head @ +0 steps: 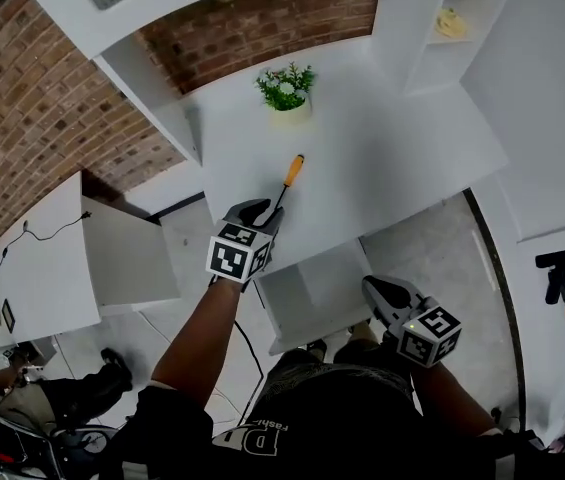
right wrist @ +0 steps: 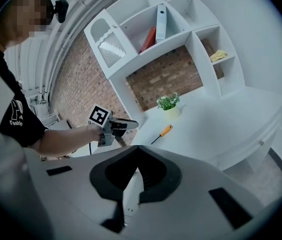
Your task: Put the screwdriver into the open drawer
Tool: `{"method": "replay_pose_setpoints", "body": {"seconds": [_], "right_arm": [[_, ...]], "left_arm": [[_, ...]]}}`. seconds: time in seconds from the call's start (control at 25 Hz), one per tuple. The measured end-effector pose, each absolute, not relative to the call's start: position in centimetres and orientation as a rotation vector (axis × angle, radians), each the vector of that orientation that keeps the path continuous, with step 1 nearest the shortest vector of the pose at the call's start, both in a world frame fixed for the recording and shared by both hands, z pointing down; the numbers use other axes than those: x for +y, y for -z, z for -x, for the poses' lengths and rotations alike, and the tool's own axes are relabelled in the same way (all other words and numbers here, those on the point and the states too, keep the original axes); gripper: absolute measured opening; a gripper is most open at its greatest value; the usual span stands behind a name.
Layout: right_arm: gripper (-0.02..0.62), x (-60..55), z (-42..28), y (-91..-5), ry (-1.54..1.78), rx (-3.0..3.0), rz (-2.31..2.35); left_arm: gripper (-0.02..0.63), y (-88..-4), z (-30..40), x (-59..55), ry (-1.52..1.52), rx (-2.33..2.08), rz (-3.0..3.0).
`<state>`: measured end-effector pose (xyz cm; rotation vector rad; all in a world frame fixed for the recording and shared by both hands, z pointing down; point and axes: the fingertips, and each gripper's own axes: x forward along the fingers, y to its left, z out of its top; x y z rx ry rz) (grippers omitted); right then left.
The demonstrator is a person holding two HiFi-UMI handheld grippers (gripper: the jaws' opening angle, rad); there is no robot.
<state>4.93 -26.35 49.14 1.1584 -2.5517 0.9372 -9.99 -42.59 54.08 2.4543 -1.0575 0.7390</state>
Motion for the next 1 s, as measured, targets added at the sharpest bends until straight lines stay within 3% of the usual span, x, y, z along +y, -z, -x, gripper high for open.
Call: {"method": "replay_pose_setpoints", "body": {"seconds": [1.0], "right_arm": [[0.005, -31.0, -12.2, -55.7, -1.225, -2.491, -1.141]], "left_arm": [[0.149, -69.7, 6.5, -55.4, -1.217, -0.989, -2.090]]}}
